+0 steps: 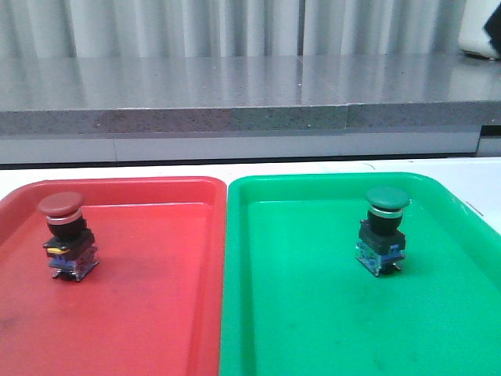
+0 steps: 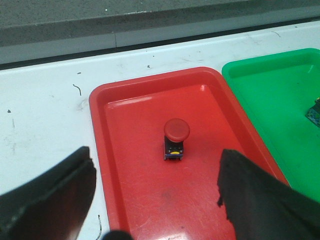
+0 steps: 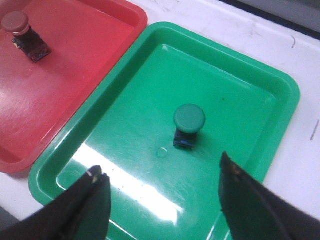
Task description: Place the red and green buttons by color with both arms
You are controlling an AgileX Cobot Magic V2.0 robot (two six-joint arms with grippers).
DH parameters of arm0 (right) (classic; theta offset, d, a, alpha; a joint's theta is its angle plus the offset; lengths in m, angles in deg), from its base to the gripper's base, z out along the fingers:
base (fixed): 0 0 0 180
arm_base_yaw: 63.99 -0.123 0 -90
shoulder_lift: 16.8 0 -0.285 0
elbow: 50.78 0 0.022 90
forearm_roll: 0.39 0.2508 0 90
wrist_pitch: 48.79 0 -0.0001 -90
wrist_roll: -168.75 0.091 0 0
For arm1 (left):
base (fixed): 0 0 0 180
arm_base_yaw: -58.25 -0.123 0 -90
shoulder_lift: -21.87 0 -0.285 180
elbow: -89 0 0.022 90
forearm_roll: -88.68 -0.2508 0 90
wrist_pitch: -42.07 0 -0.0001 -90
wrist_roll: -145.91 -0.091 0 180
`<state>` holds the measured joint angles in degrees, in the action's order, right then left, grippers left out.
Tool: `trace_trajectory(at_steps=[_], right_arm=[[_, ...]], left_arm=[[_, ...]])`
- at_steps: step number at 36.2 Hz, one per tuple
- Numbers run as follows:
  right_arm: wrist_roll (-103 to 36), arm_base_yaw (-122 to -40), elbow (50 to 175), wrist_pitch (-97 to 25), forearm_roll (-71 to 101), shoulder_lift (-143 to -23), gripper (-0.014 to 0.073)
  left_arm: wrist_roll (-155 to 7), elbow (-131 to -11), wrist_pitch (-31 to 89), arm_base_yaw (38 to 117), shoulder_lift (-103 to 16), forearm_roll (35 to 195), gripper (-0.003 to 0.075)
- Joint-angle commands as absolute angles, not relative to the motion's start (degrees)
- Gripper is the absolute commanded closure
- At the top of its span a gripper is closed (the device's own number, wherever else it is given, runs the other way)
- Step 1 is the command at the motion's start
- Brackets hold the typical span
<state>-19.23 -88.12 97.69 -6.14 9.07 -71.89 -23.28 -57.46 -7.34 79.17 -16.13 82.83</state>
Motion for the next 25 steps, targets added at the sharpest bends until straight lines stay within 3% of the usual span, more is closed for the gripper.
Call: trace_trajectory(at_steps=[1,9,18,22,25], right_arm=[[-15.1,-88.0,99.3,-5.7,5.5,-66.8,0.0105],[-12.9,-88.0,99.3,4.6,3.7,-58.5,0.0105],[-10.9,-88.0,99.2,4.7,3.7,-56.0,0.0111],[-10.3,-88.0,99.2,4.7,3.7,-56.0,0.0226],[-10.3,-88.0,99.2,4.7,3.7,-56.0,0.0405]], left_arm=[[-22.6,-58.9,-3.3,79.6,-16.3,82.5,0.0219],[-22.6,-58.9,-3.1,79.6,-16.3,82.5,0.0219],[-22.6,-58.9,-3.1,79.6,-16.3,82.5,0.0230],[-22.6,-58.9,-3.1,79.6,-16.3,82.5,0.0351],[-22.6,-58.9,-3.1,79.6,-16.3,82.5,0.0500]])
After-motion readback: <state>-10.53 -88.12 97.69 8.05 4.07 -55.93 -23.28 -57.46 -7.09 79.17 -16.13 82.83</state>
